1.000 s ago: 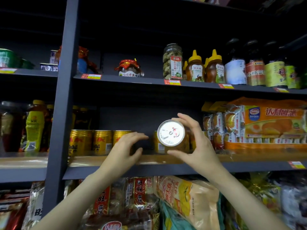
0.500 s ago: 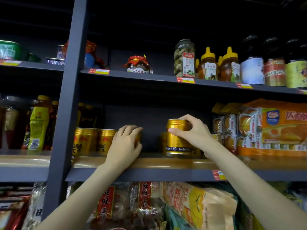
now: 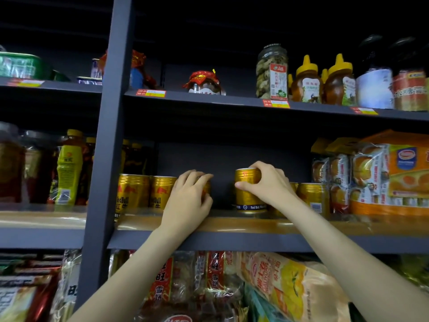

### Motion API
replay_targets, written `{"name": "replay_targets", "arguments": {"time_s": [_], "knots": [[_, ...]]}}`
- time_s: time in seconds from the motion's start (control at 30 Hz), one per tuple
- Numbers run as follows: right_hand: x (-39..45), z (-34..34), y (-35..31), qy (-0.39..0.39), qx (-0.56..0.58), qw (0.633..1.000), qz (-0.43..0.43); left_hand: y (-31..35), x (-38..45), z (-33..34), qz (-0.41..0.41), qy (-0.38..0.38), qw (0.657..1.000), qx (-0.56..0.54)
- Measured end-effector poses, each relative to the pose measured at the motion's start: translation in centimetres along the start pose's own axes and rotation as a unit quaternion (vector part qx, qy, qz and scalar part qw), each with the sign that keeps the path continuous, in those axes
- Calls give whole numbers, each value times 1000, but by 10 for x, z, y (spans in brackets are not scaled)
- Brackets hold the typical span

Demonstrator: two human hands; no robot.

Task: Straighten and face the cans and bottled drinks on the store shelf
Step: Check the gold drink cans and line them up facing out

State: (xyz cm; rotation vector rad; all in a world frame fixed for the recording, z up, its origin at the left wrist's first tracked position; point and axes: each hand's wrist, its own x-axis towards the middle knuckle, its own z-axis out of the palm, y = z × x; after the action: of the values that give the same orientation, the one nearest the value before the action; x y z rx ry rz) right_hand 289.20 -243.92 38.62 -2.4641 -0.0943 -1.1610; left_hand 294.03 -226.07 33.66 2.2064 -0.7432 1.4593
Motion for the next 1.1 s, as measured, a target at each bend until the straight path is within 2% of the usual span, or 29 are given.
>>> {"name": "replay_targets", "arguments": {"time_s": [0.23,0.37,0.43,0.5,0.57,0.63,0.7,0.77,0.9,1.1], "knots": [[-11,-3,26,-46,0,998,-47,-1,0,0,-7,3,1000,7],[-11,-11,33,-51,-75,993,-72,1,0,-1,-3,0,1000,17],[-10,-29,41,-37,-45,996,-61,1,0,-2,-2,-1,1000,20],[-8,-50,56,14,-6,999,-52,3,0,-1,-7,4,1000,26],[-6,-66,73,36,-19,998,-44,6,1,0,-17,14,999,36],[-7,-71,87,-15,-61,998,-32,15,4,1,-22,32,999,29],[-11,-66,97,-99,-94,991,-10,31,7,3,1,34,999,4],[-15,-58,101,-133,-107,985,-5,54,10,7,35,-8,999,-30],[-8,-45,103,-124,-135,983,-17,84,23,21,40,-124,990,-55],[3,-45,105,-85,-20,996,-36,84,33,26,-10,-152,981,-122]]}}
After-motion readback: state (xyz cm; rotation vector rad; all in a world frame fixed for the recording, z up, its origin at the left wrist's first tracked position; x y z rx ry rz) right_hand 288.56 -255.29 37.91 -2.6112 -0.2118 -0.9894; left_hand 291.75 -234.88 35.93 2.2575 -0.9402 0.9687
